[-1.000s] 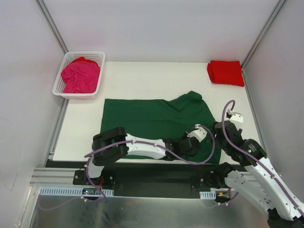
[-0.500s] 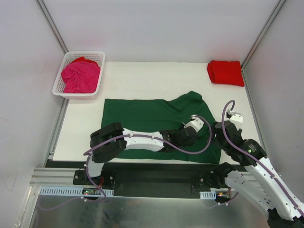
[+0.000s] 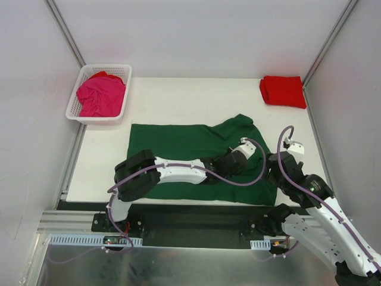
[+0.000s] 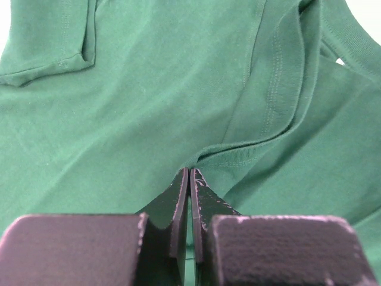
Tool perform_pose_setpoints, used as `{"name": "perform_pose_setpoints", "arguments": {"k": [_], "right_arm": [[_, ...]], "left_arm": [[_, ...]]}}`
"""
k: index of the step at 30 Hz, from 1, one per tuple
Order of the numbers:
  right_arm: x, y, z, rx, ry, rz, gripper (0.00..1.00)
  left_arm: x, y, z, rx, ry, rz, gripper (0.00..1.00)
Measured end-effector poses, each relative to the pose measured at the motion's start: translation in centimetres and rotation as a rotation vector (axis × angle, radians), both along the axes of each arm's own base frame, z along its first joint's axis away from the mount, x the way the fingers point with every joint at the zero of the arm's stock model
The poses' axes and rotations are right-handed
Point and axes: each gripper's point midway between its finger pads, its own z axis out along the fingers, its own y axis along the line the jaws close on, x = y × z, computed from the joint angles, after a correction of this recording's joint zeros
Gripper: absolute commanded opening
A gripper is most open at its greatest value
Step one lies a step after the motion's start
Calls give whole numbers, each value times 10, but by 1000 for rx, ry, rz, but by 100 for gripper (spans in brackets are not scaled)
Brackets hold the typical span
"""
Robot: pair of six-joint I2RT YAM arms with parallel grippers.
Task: Fold and stack the t-shirts
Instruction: Fold the flattened tshirt in 1/3 of the way
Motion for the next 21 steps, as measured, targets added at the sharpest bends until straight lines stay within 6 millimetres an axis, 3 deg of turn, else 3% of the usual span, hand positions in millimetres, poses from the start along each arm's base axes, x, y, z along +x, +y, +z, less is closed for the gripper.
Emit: {"name": "perform_pose_setpoints", "arguments": {"k": [21], "right_arm": [[0, 1, -3, 5, 8, 1, 73]], "left_arm": [[24, 16, -14, 45, 1, 21, 0]]}}
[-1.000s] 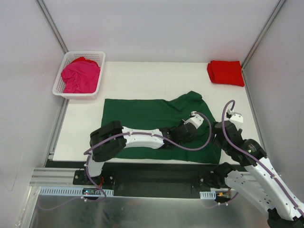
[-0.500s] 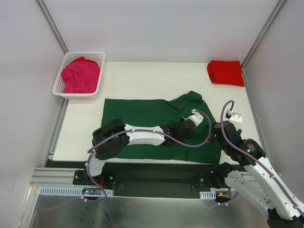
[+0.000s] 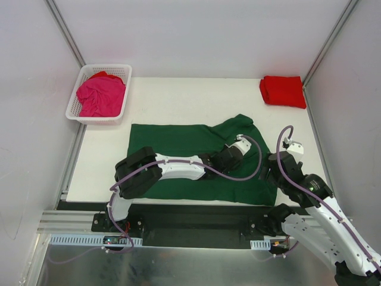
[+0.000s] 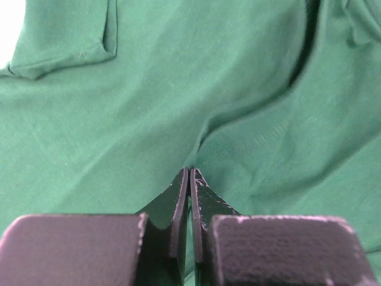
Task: Fold and stack the t-shirts
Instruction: Fold the flattened tshirt in 1/3 of the way, then grap the side of the flattened tshirt furthest away from the robot with both arms
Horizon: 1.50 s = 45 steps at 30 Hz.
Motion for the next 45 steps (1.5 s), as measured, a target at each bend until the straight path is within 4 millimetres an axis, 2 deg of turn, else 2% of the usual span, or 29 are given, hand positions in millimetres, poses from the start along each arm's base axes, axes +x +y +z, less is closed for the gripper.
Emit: {"name": "perform_pose_setpoints", "arguments": {"k": [13, 14, 15, 19, 22, 28, 35, 40, 45], "right_arm": [[1, 2, 0, 6, 1, 2, 74], [2, 2, 0, 7, 0, 2, 74], [2, 2, 0, 7, 1, 3, 74], [2, 4, 0, 10, 3, 6, 74], [2, 4, -1, 10, 4, 7, 74], [2, 4, -1, 9, 4, 9, 74], [2, 6, -1, 17, 8, 18, 75], [5, 14, -8, 29, 27, 47, 76], [15, 31, -22, 21, 93, 107, 77]], "left_arm": [[-4, 17, -20, 50, 12, 9, 1], [-4, 18, -21, 55, 10, 13, 4], [-4, 20, -22, 59, 7, 18, 18], [-1, 26, -25, 72, -1, 27, 53], [4, 30, -25, 80, -11, 44, 63], [14, 36, -14, 78, -38, 69, 69], [40, 53, 27, 27, -98, 137, 75], [53, 85, 55, -13, -128, 202, 77], [62, 150, 71, -61, -104, 330, 84]]}}
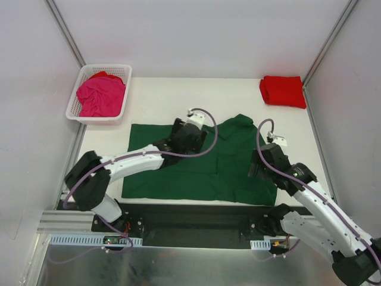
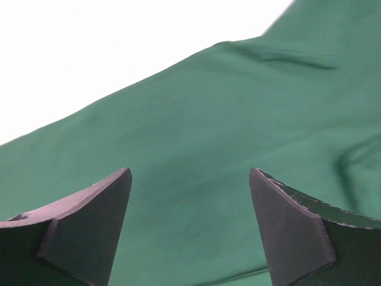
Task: Fold and stack the t-shirts
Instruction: Grap the side of the flattened tshirt furthest away from the robot with both arms
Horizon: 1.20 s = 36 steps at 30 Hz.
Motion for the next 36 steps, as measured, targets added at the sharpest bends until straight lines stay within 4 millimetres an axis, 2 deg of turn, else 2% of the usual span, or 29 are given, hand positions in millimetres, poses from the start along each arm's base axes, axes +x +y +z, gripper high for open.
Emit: {"name": "perform_pose_setpoints", "arguments": {"k": [5, 9, 11, 15, 19, 21, 25, 30, 36], "right_arm": [[26, 16, -14, 19, 85, 38, 78], [65, 17, -7, 108, 96, -2, 78], [91, 14, 2, 165, 80, -27, 78], [139, 12, 15, 236, 53, -41, 78], [171, 17, 17, 280, 49, -20, 78], [181, 19, 15, 294, 56, -12, 78], [194, 23, 16, 319, 63, 6, 78], [213, 19, 18, 355, 51, 3, 78], [225, 14, 2, 381, 81, -14, 77]], "left_arm": [[4, 74, 19, -77, 20, 147, 99], [5, 128, 38, -143, 15, 258, 99], [6, 145, 48, -173, 7, 291, 99], [8, 169, 52, -198, 21, 346, 99], [9, 186, 43, -198, 54, 403, 99], [10, 193, 38, -202, 65, 434, 99], [13, 210, 15, -202, 113, 508, 98], [22, 233, -9, -209, 164, 594, 97], [31, 251, -26, -199, 192, 652, 97]]}}
